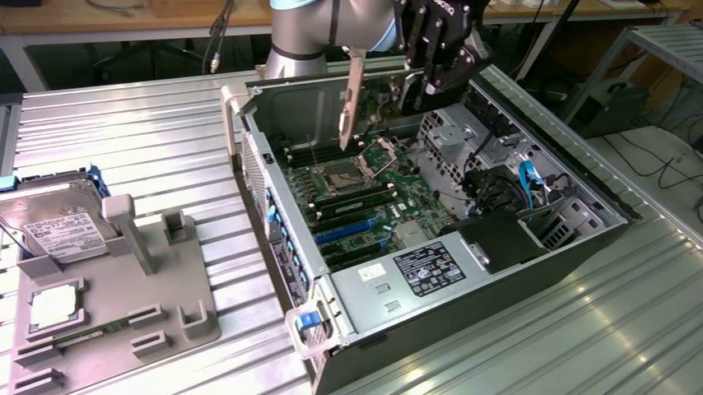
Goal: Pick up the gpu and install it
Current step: 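Insert the gpu into the slot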
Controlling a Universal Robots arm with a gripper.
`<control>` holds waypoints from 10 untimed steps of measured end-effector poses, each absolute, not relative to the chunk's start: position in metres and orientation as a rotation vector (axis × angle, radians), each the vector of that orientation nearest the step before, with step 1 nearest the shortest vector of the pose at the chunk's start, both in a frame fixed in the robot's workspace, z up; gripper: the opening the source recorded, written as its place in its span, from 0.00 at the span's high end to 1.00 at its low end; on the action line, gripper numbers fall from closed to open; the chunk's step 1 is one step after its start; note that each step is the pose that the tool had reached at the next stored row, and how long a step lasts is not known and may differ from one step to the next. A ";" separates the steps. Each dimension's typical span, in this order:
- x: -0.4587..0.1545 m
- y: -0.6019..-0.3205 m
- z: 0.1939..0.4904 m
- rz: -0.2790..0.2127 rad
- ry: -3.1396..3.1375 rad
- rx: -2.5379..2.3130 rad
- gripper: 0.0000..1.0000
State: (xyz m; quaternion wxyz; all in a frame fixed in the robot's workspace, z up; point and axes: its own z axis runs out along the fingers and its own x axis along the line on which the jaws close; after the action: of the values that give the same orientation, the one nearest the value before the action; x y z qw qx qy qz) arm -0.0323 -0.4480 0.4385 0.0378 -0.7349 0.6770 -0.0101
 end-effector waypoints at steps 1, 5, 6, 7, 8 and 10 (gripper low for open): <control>-0.032 -0.448 0.438 -0.038 2.070 -2.255 0.72; -0.035 -0.448 0.436 -0.061 2.059 -2.246 0.72; -0.035 -0.448 0.436 -0.063 2.058 -2.245 0.72; -0.036 -0.448 0.435 -0.064 2.058 -2.244 0.72; -0.036 -0.448 0.435 -0.065 2.058 -2.243 0.72; -0.036 -0.448 0.434 -0.065 2.059 -2.243 0.72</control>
State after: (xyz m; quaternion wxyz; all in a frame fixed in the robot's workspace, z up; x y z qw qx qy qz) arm -0.0363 -0.4480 0.4339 0.0484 -0.7357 0.6753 -0.0213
